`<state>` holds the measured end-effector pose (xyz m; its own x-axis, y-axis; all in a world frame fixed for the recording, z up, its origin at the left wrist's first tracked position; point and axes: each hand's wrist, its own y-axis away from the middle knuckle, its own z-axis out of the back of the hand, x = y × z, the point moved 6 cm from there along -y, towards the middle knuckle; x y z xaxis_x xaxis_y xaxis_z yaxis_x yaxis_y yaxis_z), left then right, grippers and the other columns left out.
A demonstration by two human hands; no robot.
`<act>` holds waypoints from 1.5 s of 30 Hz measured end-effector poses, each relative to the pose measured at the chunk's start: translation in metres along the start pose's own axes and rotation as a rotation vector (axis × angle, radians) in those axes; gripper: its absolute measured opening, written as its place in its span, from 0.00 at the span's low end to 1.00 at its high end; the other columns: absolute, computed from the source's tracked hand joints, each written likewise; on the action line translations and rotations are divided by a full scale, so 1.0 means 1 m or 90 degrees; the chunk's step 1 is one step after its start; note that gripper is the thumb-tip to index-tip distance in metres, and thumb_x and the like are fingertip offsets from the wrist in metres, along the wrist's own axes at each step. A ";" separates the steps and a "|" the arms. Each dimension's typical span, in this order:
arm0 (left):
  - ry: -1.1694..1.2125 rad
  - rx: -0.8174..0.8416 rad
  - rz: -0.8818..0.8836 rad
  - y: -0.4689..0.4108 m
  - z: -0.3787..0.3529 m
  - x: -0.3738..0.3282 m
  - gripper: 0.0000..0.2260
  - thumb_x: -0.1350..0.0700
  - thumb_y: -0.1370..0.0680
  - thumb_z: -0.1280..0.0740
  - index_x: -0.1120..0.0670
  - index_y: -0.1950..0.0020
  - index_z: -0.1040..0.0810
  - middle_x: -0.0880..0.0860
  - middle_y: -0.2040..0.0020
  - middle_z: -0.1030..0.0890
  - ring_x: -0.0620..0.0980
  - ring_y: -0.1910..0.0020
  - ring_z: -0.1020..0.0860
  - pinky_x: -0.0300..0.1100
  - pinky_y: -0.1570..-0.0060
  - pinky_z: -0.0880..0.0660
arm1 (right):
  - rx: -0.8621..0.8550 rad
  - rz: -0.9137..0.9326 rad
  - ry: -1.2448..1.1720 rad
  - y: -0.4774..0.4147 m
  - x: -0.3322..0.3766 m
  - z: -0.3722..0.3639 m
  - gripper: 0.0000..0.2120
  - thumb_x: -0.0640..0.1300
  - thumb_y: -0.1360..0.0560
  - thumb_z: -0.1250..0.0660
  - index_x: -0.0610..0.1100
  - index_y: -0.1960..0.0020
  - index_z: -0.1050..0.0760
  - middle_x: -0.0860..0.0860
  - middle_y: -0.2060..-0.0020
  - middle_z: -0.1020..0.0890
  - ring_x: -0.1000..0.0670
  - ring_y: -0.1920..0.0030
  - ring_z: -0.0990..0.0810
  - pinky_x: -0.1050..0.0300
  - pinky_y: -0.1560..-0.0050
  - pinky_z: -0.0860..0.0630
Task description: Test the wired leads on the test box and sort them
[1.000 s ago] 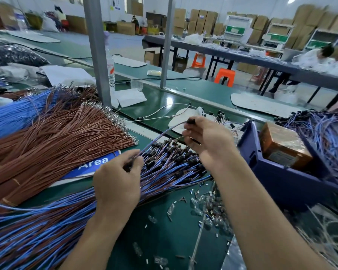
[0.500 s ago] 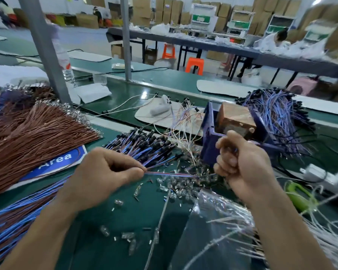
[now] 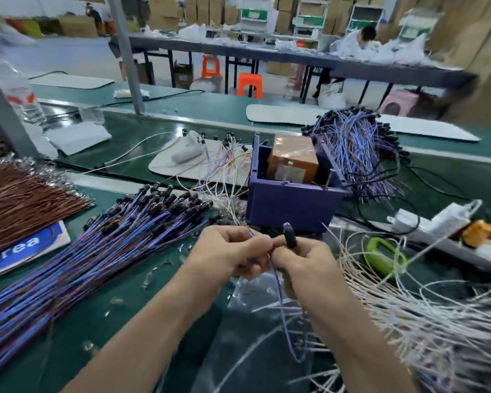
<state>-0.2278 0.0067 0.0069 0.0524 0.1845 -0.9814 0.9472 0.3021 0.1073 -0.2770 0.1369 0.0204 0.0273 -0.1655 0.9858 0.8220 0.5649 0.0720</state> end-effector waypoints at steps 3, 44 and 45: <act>-0.103 -0.025 -0.061 -0.008 0.004 0.000 0.08 0.59 0.26 0.23 0.55 0.66 0.14 0.53 0.74 0.21 0.44 0.78 0.28 0.32 0.77 0.33 | 0.038 -0.084 -0.078 0.002 -0.013 -0.006 0.09 0.38 0.21 0.34 0.40 0.55 0.16 0.44 0.66 0.14 0.56 0.77 0.29 0.64 0.77 0.34; -0.002 -0.146 -0.041 -0.007 0.019 0.013 0.06 0.61 0.28 0.23 0.52 0.62 0.11 0.51 0.71 0.20 0.43 0.73 0.28 0.31 0.71 0.31 | 0.008 -0.137 -0.243 0.007 -0.015 -0.005 0.08 0.32 0.21 0.35 0.35 0.58 0.23 0.39 0.72 0.22 0.57 0.81 0.30 0.69 0.79 0.35; 0.003 -0.158 -0.041 -0.008 0.021 0.013 0.06 0.61 0.27 0.24 0.52 0.62 0.11 0.50 0.72 0.21 0.42 0.74 0.29 0.31 0.72 0.31 | 0.007 -0.137 -0.245 0.007 -0.015 -0.005 0.08 0.32 0.21 0.35 0.35 0.58 0.24 0.39 0.72 0.22 0.57 0.81 0.29 0.69 0.80 0.35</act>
<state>-0.2276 -0.0130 -0.0100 -0.0074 0.1621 -0.9867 0.8419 0.5335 0.0813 -0.2689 0.1392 0.0050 -0.3592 0.0319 0.9327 0.7800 0.5590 0.2813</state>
